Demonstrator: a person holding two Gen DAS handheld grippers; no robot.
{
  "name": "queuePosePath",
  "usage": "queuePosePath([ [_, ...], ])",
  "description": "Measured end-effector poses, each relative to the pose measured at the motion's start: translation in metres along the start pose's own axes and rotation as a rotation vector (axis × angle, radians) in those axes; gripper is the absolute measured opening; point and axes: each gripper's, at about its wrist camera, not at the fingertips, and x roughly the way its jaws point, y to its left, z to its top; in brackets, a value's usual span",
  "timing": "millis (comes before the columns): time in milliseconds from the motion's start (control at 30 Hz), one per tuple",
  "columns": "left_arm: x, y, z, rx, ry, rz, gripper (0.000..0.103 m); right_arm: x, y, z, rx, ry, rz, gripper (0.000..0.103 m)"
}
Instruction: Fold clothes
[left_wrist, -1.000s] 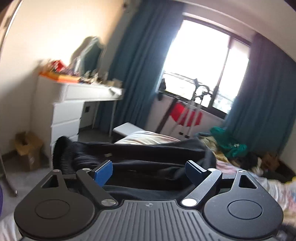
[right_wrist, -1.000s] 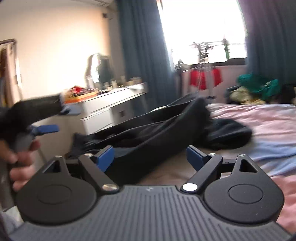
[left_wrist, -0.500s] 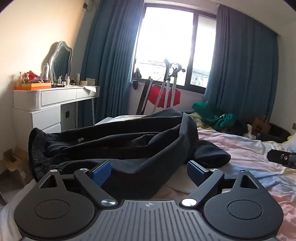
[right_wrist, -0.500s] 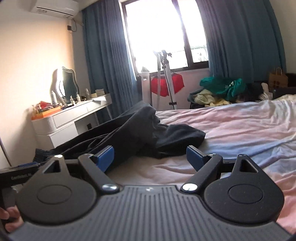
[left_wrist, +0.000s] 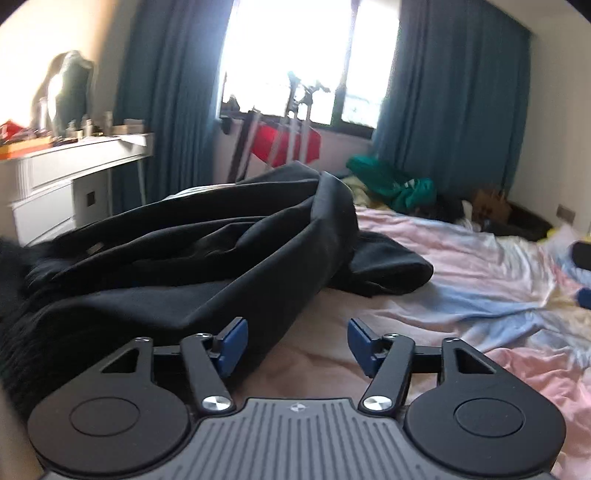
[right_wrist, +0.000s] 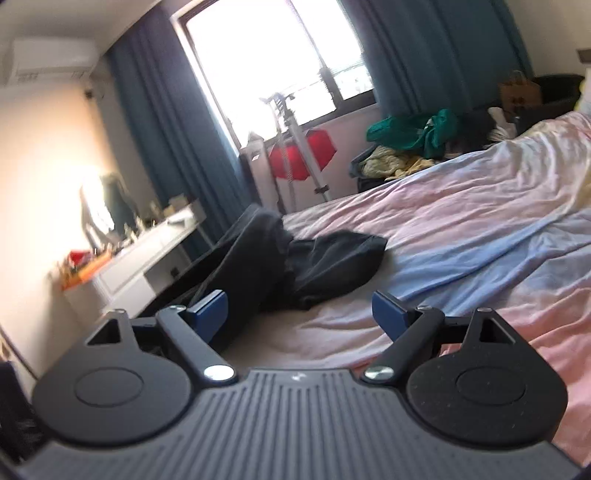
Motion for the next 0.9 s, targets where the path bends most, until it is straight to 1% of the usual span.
queuePosePath([
  [133, 0.054, -0.008, 0.034, 0.023, 0.000, 0.022, 0.061, 0.000, -0.012, 0.005, 0.012, -0.022, -0.045, 0.087],
  [333, 0.152, -0.028, 0.092, 0.053, 0.014, 0.070, 0.059, 0.024, -0.043, 0.005, 0.106, 0.051, -0.062, 0.087],
  [433, 0.204, -0.041, 0.114, 0.075, 0.024, 0.103, 0.057, 0.039, -0.060, 0.004, 0.150, 0.076, -0.064, 0.087],
  [467, 0.222, -0.045, 0.120, 0.076, 0.041, 0.114, 0.056, 0.044, -0.066, 0.003, 0.160, 0.081, -0.071, 0.087],
  [500, 0.238, -0.048, 0.125, 0.072, 0.055, 0.124, 0.050, 0.049, -0.072, 0.001, 0.169, 0.088, -0.083, 0.087],
  [567, 0.266, -0.054, 0.134, 0.052, 0.067, 0.140, 0.045, 0.060, -0.084, -0.002, 0.193, 0.102, -0.103, 0.087],
  [600, 0.275, -0.058, 0.137, 0.050, 0.062, 0.145, 0.039, 0.066, -0.091, -0.005, 0.212, 0.109, -0.110, 0.087],
  [633, 0.284, -0.062, 0.141, 0.053, 0.055, 0.151, 0.035, 0.073, -0.096, -0.007, 0.230, 0.122, -0.116, 0.087],
  [700, 0.290, -0.073, 0.145, 0.087, 0.033, 0.161, 0.015, 0.083, -0.105, -0.013, 0.255, 0.142, -0.127, 0.087],
  [767, 0.287, -0.084, 0.144, 0.142, 0.020, 0.172, 0.006, 0.091, -0.111, -0.016, 0.276, 0.155, -0.136, 0.087],
  [833, 0.272, -0.096, 0.140, 0.208, 0.000, 0.159, 0.004, 0.095, -0.114, -0.017, 0.291, 0.152, -0.139, 0.087],
  [900, 0.247, -0.105, 0.133, 0.276, -0.036, 0.150, 0.004, 0.097, -0.116, -0.016, 0.299, 0.147, -0.140, 0.087],
])
